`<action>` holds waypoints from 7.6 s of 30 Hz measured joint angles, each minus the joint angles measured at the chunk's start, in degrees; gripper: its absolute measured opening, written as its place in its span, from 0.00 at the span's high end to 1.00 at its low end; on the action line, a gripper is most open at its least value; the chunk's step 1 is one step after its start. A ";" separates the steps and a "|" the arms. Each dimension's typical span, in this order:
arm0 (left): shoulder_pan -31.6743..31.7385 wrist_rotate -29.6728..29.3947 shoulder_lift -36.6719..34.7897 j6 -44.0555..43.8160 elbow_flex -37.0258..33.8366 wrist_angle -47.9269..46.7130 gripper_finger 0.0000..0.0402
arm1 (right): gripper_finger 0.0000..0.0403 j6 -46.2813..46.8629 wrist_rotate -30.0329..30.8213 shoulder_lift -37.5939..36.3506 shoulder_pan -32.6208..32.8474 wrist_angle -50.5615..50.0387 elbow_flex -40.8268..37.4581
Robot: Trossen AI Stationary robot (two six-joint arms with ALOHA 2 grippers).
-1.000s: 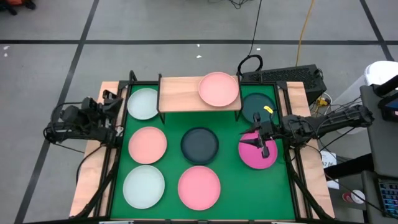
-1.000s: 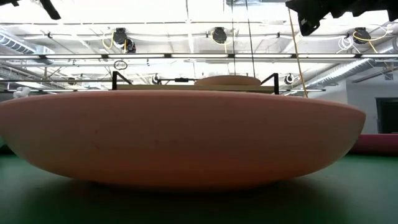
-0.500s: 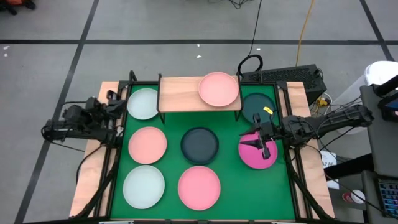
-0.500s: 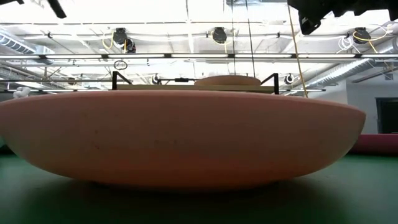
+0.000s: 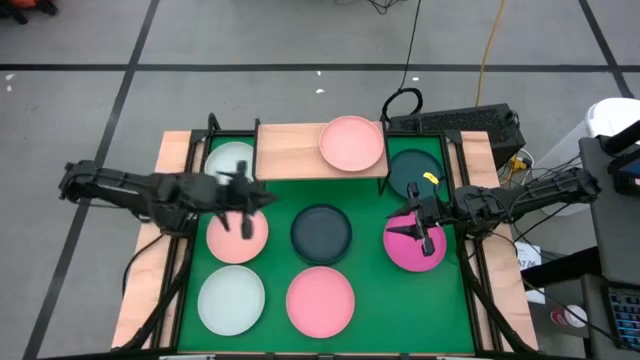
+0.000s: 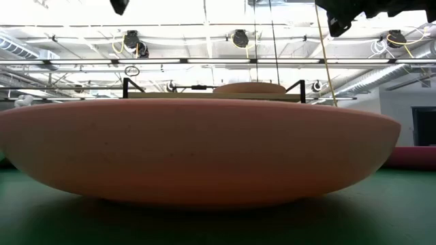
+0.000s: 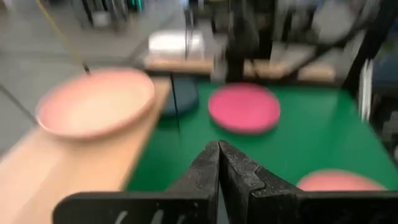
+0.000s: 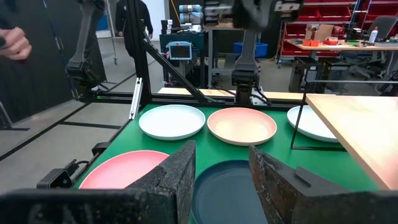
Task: Place and stack plates onto a shelf
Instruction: Stack the green plate on top of the light orange plate on the shelf, then stack the green plate on top of the black plate on the shelf
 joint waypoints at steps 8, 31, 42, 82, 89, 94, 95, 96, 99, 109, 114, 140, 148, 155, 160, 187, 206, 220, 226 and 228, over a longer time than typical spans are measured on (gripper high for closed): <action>-5.85 -4.33 16.85 -2.12 14.38 -20.58 0.97 | 0.68 -1.20 -0.02 0.00 0.00 0.00 0.00; -9.04 0.51 35.25 6.63 16.12 -16.45 0.78 | 0.68 -3.02 -0.01 0.00 0.00 0.06 0.00; -9.54 1.49 44.09 12.96 16.12 -21.65 0.78 | 0.68 -3.02 0.08 0.00 0.00 0.19 0.00; -8.12 0.00 52.77 19.46 16.12 -18.36 0.92 | 0.68 -2.71 0.29 0.02 -0.02 0.06 0.02; -8.11 -1.61 52.48 19.39 16.30 -19.02 0.98 | 0.68 -2.71 0.14 -0.01 -0.02 0.05 0.00; -9.61 -3.03 49.46 18.80 20.52 -21.35 0.98 | 0.68 -2.80 0.10 -1.63 0.00 -0.28 0.02; -9.99 -3.94 48.87 19.10 21.91 -22.75 0.98 | 0.68 -2.81 0.09 -2.04 0.00 -0.14 0.02; -10.31 -4.98 48.31 19.62 23.46 -23.43 0.98 | 0.68 -2.93 0.09 -2.83 0.00 -0.17 0.02; -11.01 -7.54 47.02 21.55 27.84 -25.94 0.98 | 0.68 -3.04 0.08 -4.71 0.00 -0.32 0.02; -1.41 -13.02 45.43 40.16 40.68 -32.13 0.98 | 0.68 -4.50 -0.01 -10.89 0.00 0.44 0.02; 8.49 -7.35 45.42 49.50 45.13 -30.74 0.98 | 0.68 -4.50 -0.01 -12.11 0.00 0.49 0.02; 22.60 9.47 46.50 61.57 47.26 -25.67 0.98 | 0.68 -4.96 0.38 -12.09 0.00 1.27 0.02; 22.83 8.34 50.10 58.86 47.18 -22.20 0.89 | 0.68 -4.22 0.38 -12.09 0.00 1.39 0.02; 22.88 5.06 50.86 59.46 47.17 -22.65 0.87 | 0.68 -3.61 0.36 -12.09 0.00 0.99 0.02; 22.88 4.79 50.86 58.97 47.18 -23.21 0.87 | 0.68 -3.87 0.36 -12.07 0.00 0.89 0.02; 21.03 -1.98 50.86 56.06 47.18 -23.73 0.69 | 0.68 -4.02 0.37 -12.07 0.00 0.60 0.02; 14.55 -10.04 44.64 47.05 47.14 -22.37 0.66 | 0.68 -3.59 0.38 -12.07 -0.01 0.00 0.00; 7.51 -5.94 28.49 25.29 40.48 -22.53 0.66 | 0.68 -0.50 13.88 -11.78 -0.02 -15.16 0.00; 4.81 -7.34 20.04 21.65 22.99 -4.36 0.66 | 0.68 4.73 18.48 -9.60 -0.12 -27.52 0.00; 3.86 -7.60 17.65 19.96 16.69 3.61 0.66 | 0.68 7.17 18.50 -8.29 -0.48 -30.50 0.00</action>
